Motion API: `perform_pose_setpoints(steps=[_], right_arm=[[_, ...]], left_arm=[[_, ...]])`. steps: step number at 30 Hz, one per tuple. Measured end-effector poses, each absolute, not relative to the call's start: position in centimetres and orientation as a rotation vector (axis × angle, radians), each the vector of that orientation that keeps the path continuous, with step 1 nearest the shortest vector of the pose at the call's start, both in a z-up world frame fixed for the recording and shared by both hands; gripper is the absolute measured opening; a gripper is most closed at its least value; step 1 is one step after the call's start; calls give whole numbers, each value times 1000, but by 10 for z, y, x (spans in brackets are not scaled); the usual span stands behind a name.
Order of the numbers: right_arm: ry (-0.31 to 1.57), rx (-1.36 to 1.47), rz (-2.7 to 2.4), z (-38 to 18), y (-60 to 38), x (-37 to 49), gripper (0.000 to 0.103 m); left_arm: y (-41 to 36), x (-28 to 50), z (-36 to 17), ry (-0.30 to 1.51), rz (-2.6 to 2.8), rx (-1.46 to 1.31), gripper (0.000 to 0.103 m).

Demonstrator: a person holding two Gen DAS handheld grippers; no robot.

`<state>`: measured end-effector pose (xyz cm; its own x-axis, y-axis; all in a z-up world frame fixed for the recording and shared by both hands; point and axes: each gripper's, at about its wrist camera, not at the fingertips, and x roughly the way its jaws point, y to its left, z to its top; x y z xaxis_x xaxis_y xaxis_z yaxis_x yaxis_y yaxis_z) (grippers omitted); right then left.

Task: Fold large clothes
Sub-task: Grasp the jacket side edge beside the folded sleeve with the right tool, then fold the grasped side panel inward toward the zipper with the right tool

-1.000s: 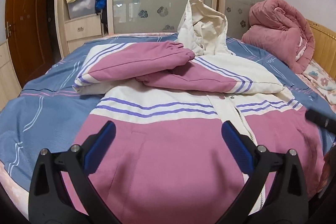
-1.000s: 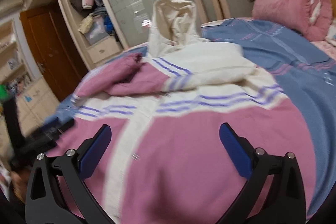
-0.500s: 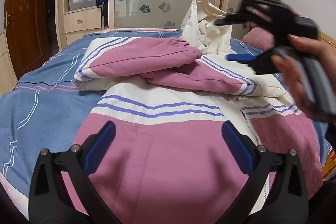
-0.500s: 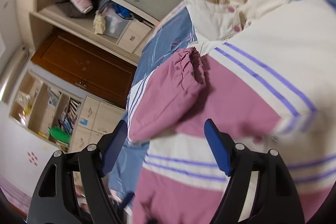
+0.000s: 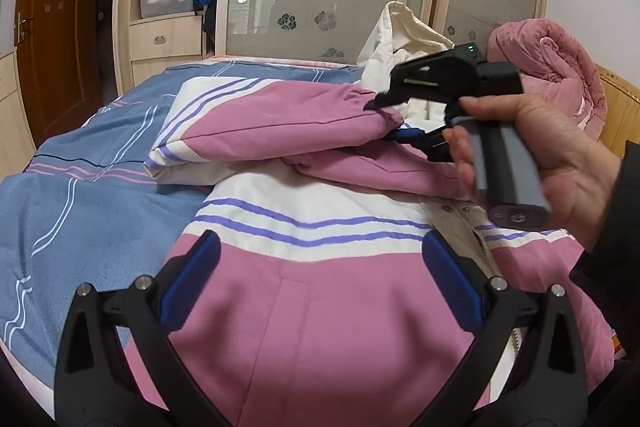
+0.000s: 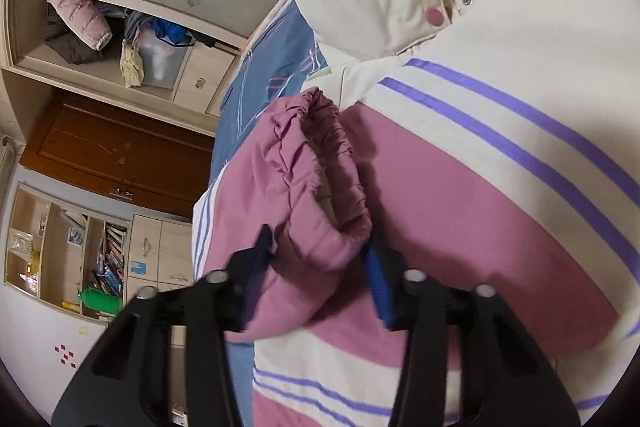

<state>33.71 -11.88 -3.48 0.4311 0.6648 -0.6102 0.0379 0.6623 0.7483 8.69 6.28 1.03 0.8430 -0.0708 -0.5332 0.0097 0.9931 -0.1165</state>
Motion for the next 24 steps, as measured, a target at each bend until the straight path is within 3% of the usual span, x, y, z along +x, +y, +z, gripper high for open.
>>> perform_pose_setpoints(steps=[3,12,20,22,24], right_arm=[[978,691,476,-19,-114,333,20],[754,706,489,46,-164,312,17],[822,744,252,2,-237,297,18],[906,776,258,-19,-241,297,26],[953,852,279,-34,-244,294,61]], left_arm=[[63,87,10,567,-41,-112,101],[60,86,9,567,-48,-114,101],[55,83,9,556,-64,-102,101],[55,84,8,560,-62,-103,101],[55,85,8,565,-61,-109,101]])
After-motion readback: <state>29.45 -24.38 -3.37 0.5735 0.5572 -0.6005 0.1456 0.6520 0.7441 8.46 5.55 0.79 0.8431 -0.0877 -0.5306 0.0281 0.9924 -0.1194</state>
